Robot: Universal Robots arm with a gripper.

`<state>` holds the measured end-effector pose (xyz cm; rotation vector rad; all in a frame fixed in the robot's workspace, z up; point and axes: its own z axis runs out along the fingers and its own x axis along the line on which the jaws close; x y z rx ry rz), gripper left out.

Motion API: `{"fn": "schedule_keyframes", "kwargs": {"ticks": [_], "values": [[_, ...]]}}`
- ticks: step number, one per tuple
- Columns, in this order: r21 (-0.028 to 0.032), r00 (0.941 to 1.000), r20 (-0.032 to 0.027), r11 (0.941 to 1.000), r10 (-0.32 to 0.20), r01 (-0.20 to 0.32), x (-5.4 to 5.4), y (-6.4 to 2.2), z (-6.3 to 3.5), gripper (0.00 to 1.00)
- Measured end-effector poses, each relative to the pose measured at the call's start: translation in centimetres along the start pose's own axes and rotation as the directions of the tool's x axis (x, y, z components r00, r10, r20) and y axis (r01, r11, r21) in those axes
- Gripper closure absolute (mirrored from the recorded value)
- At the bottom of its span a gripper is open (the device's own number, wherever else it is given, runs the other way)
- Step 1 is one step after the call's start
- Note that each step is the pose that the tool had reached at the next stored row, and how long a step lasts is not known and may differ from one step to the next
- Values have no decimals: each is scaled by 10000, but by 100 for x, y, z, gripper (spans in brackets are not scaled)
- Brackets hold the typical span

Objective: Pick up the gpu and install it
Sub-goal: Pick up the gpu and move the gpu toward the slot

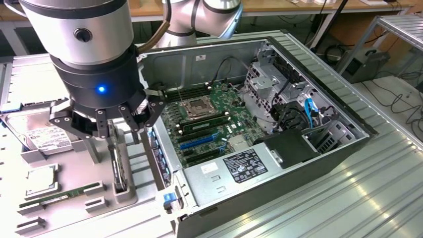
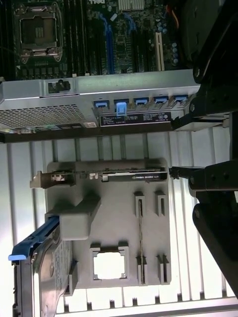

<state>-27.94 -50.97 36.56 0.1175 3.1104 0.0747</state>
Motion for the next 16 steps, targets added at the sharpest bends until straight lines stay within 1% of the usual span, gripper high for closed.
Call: {"fn": "schedule_keyframes", "kwargs": {"ticks": [16], "values": [[0,10000,0,10000,0,0,22,-4,49,58]]}}
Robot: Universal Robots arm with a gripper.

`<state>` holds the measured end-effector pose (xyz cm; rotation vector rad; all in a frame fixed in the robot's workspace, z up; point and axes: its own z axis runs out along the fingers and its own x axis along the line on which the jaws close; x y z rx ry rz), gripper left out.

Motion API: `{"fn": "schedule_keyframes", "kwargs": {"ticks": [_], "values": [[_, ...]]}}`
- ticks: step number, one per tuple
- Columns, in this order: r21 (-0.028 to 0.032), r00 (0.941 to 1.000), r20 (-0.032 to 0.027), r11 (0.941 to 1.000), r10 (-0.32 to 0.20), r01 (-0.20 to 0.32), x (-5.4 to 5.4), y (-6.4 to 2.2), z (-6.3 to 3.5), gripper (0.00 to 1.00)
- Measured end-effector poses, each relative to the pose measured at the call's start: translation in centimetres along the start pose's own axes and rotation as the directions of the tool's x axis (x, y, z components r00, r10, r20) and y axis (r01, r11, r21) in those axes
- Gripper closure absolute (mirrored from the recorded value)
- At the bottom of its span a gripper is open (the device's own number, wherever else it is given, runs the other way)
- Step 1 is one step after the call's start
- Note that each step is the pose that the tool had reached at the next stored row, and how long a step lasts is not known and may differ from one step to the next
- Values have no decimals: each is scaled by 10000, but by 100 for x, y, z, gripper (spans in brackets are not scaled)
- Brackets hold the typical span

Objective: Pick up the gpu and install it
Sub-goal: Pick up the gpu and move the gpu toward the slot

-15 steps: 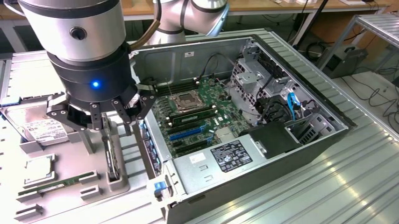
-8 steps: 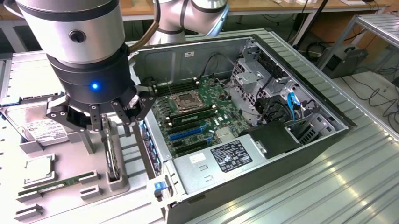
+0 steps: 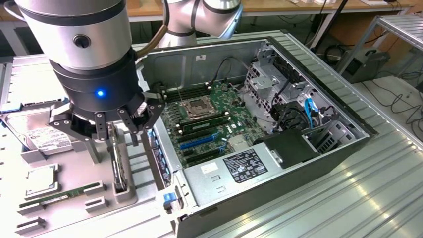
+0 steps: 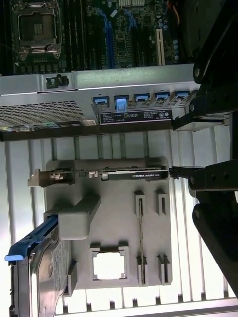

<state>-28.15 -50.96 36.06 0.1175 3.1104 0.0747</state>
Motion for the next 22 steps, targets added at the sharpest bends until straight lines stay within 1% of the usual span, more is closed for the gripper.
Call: {"fn": "schedule_keyframes", "kwargs": {"ticks": [22], "values": [[1,10000,-1,10000,0,0,10,-3,55,58]]}}
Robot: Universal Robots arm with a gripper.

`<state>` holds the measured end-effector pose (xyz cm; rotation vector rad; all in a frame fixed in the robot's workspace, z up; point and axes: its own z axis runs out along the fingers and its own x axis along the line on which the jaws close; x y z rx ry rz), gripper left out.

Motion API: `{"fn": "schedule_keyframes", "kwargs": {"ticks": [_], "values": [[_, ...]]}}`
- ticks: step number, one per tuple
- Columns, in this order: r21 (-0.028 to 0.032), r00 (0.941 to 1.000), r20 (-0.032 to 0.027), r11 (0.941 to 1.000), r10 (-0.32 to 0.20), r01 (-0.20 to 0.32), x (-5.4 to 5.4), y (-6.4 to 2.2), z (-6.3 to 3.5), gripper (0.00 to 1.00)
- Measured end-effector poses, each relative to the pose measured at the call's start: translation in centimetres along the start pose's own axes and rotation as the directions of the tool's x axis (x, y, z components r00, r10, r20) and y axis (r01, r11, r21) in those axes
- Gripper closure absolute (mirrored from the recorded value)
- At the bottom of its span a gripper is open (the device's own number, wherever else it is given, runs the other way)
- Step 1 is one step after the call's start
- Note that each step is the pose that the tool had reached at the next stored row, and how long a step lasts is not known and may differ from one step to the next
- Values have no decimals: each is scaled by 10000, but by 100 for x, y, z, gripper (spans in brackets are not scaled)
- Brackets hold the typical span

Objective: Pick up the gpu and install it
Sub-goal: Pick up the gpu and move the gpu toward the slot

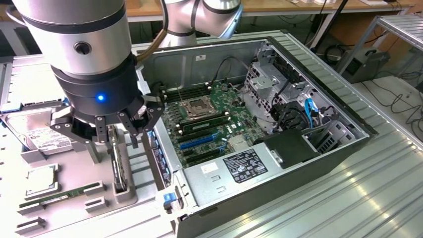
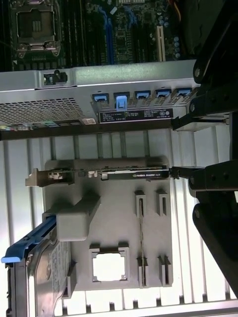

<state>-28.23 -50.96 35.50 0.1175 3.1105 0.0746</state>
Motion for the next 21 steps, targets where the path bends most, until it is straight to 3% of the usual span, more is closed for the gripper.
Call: {"fn": "schedule_keyframes", "kwargs": {"ticks": [21], "values": [[-1,10000,1,10000,1,-1,5,-3,66,58]]}}
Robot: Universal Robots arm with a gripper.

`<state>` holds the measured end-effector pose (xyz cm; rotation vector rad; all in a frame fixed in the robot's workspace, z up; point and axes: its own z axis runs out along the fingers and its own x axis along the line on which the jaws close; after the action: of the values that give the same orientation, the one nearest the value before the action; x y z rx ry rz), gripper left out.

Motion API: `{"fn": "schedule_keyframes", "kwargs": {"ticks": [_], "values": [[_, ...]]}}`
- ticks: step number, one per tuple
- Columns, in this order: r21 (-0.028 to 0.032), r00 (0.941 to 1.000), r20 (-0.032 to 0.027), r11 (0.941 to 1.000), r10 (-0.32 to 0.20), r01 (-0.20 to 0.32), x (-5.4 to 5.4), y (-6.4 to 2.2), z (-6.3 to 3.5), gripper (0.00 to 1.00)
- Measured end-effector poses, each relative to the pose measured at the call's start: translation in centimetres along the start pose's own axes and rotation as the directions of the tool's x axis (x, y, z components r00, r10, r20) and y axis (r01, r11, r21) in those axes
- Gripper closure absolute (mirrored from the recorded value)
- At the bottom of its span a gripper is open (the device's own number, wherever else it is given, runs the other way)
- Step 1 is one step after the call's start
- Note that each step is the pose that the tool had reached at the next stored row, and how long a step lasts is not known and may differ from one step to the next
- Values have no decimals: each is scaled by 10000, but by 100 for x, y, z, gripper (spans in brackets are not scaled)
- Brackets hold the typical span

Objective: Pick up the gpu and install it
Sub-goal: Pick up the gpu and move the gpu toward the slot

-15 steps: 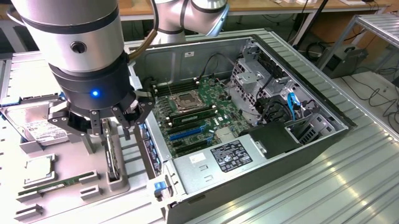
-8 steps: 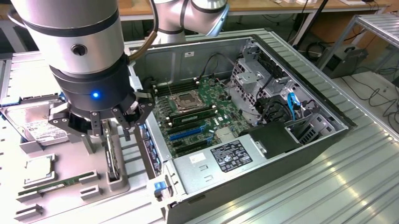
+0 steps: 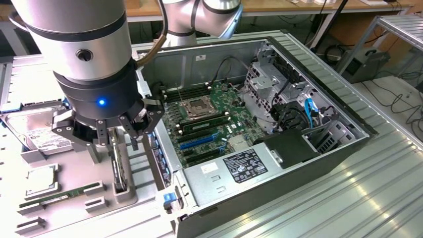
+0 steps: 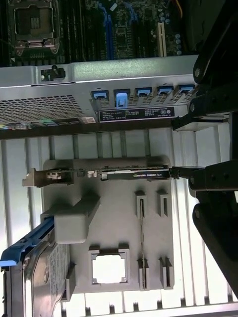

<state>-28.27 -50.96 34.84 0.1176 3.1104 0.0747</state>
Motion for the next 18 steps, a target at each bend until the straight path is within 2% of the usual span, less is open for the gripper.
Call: {"fn": "schedule_keyframes", "kwargs": {"ticks": [18], "values": [[-1,10000,1,10000,-1,1,2,3,42,58]]}}
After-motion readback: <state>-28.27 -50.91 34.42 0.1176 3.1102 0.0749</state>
